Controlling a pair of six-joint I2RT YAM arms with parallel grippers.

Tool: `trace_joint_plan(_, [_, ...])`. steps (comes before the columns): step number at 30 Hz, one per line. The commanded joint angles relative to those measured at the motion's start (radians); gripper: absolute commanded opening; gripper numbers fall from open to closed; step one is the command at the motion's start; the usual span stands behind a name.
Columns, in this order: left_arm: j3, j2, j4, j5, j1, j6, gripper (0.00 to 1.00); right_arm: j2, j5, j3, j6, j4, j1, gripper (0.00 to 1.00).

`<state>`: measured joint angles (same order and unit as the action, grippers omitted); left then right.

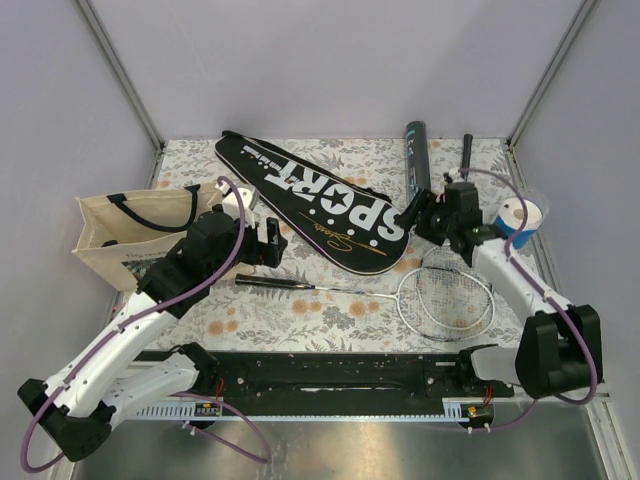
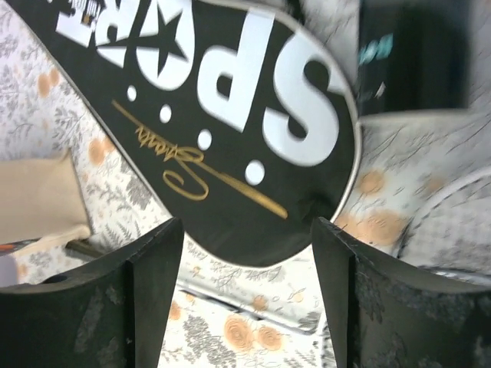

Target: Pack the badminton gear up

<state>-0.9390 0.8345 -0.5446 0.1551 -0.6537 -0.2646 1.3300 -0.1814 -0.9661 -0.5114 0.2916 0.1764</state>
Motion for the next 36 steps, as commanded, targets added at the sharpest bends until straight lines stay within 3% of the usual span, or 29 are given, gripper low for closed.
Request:
trace_joint_plan(1, [-0.083, 0.051, -0.009, 0.06, -0.003, 0.005, 0.95, -0.113, 0.0, 0.206, -0.214, -0.241, 0.067, 0.75])
trace_joint_plan(10, [-0.072, 0.022, -0.032, 0.136, -0.001, 0.031, 0.99, -0.092, 0.071, 0.354, -0.338, -0.325, 0.126, 0.7])
trace_joint_plan(18, [0.022, -0.066, 0.012, 0.104, -0.001, 0.01, 0.99, 0.017, 0.138, 0.325, -0.294, -0.312, 0.136, 0.7])
trace_joint_plan(30, [0.052, -0.1, 0.038, 0.04, -0.001, 0.05, 0.99, 0.142, 0.175, 0.31, -0.351, -0.358, 0.161, 0.68])
trace_joint_plan(33, [0.077, -0.12, 0.074, 0.026, -0.001, 0.079, 0.97, 0.175, 0.169, 0.296, -0.354, -0.371, 0.163, 0.58])
trace_joint_plan(36, [0.092, -0.146, 0.124, -0.044, -0.003, 0.154, 0.91, 0.176, 0.143, 0.277, -0.343, -0.382, 0.161, 0.27])
